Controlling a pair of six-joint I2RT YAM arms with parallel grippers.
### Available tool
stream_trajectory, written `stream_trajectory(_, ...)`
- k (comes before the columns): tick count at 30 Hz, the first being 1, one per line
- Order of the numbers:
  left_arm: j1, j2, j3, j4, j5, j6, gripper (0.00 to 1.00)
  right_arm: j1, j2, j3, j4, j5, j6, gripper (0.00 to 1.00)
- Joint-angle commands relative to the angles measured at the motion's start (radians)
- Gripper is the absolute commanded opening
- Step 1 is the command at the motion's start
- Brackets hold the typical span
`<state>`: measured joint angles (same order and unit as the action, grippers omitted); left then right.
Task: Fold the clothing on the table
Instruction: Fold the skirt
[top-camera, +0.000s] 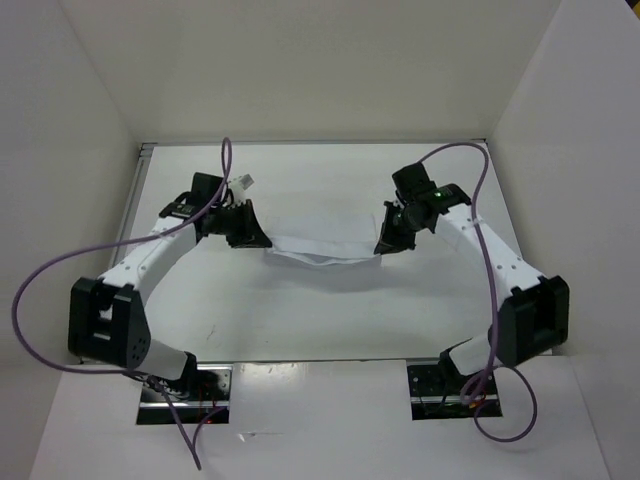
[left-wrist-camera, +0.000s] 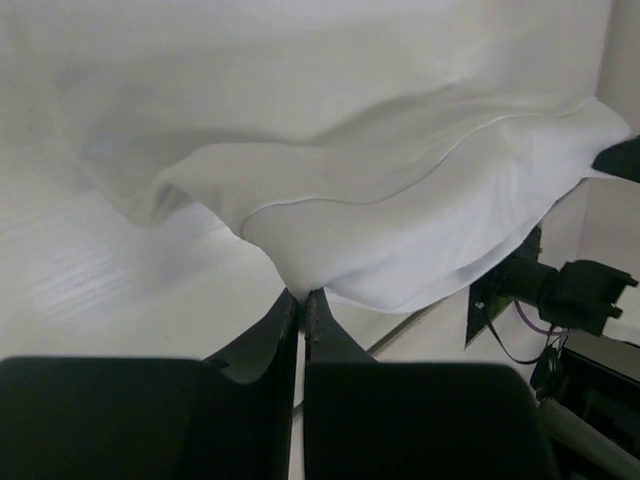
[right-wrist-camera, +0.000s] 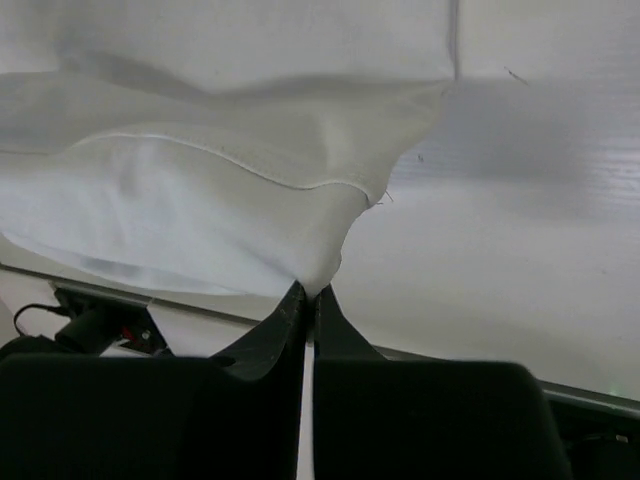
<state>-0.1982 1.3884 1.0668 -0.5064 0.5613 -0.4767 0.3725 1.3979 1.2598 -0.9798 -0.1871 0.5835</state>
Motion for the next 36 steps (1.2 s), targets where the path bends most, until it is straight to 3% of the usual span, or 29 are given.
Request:
stream_trajectory(1,0.008,0.133,0.048,0.046,-0.044,0.000,0.00,-0.015,0.110,0.056,0.101,0.025,-0.024,0.00)
stream_trajectory(12,0.037,0.304,0.137,0.075,-0.121,0.021,0.00,-0.046,0.377,0.225,0.216,0.034,-0.033,0.00)
stream_trajectory(16,0.046,0.362,0.157,0.111,-0.121,-0.005,0.17,-0.064,0.457,0.289,0.237,0.054,-0.044,0.03)
stream_trajectory(17,0.046,0.389,0.171,0.135,-0.121,-0.014,0.36,-0.075,0.473,0.289,0.250,0.054,-0.044,0.06)
stream_trajectory(19,0.059,0.417,0.185,0.181,-0.088,-0.051,0.43,-0.087,0.513,0.315,0.285,0.054,-0.054,0.14)
stream_trajectory(20,0.077,0.447,0.200,0.239,-0.066,-0.069,0.45,-0.101,0.526,0.316,0.341,0.054,-0.054,0.26)
stream_trajectory(21,0.098,0.464,0.225,0.273,-0.019,-0.092,0.45,-0.112,0.545,0.325,0.375,0.054,-0.054,0.27)
stream_trajectory(27,0.161,0.520,0.399,0.356,0.038,-0.212,0.48,-0.184,0.483,0.328,0.616,0.005,-0.042,0.34)
stream_trajectory(31,0.183,0.457,0.400,0.347,0.009,-0.212,0.50,-0.153,0.366,0.328,0.586,0.023,-0.124,0.41)
stream_trajectory(32,0.183,0.430,0.383,0.347,0.009,-0.203,0.50,-0.124,0.354,0.328,0.563,0.064,-0.142,0.41)
stream_trajectory(33,0.183,0.414,0.340,0.338,0.009,-0.194,0.50,-0.110,0.342,0.328,0.528,0.086,-0.157,0.48)
stream_trajectory(36,0.183,0.354,0.251,0.347,0.058,-0.185,0.49,-0.052,0.317,0.285,0.481,0.103,-0.201,0.49)
